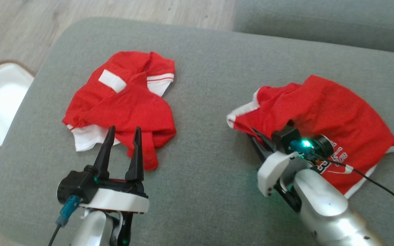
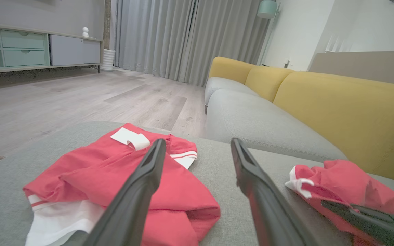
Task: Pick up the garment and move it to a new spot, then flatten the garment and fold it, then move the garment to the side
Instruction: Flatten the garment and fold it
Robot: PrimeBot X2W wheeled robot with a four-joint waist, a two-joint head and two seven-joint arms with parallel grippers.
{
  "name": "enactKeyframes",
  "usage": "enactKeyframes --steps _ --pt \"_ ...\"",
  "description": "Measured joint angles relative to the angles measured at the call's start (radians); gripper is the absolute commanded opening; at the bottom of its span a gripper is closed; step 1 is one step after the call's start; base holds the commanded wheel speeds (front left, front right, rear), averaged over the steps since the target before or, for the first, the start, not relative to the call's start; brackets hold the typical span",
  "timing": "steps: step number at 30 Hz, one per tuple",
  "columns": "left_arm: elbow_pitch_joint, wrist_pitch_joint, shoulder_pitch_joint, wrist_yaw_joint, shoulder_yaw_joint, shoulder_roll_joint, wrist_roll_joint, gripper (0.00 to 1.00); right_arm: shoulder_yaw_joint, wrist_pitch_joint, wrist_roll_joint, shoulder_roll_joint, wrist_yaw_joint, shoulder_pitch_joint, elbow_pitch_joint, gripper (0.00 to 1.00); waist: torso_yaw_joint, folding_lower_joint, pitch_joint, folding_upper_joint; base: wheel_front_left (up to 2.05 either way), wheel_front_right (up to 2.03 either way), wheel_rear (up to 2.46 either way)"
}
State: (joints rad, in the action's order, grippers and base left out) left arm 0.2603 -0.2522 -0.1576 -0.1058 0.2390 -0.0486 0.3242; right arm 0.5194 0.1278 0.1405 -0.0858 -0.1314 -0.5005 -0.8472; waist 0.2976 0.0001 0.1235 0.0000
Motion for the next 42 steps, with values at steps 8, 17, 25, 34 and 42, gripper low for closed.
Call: enactKeyframes --steps 8,17,25,34,42 --pt "0.0 0.0 0.035 0.002 0.003 0.0 0.0 1.0 0.032 0.085 0.156 0.015 0.0 -0.126 0.217 0.0 -0.041 -0.0001 -0.073 0.0 0.0 0.0 0.0" --pt "-0.006 0.0 0.066 0.01 -0.015 0.0 -0.017 1.0 -0.207 0.058 0.266 -0.01 0.0 -0.287 0.369 0.0 -0.081 -0.0002 -0.114 0.0001 0.0 0.0 0.0" --pt "-0.01 0.0 0.063 0.009 0.0 0.0 -0.017 1.0 -0.445 -0.097 0.292 -0.219 0.0 -0.139 0.29 0.0 -0.112 -0.0001 -0.075 0.0 0.0 0.0 0.0" --pt "-0.009 0.0 0.019 0.008 0.01 0.0 -0.018 1.0 -0.7 -0.123 0.069 -0.261 0.0 -0.079 0.025 1.0 -0.149 0.0001 -0.018 0.0 0.0 0.0 0.0" --pt "-0.016 0.0 0.016 0.007 -0.023 0.0 -0.028 1.0 -0.692 0.012 -0.025 -0.148 0.0 -0.088 0.105 1.0 -0.187 0.0 -0.028 0.0 0.0 0.0 0.0"
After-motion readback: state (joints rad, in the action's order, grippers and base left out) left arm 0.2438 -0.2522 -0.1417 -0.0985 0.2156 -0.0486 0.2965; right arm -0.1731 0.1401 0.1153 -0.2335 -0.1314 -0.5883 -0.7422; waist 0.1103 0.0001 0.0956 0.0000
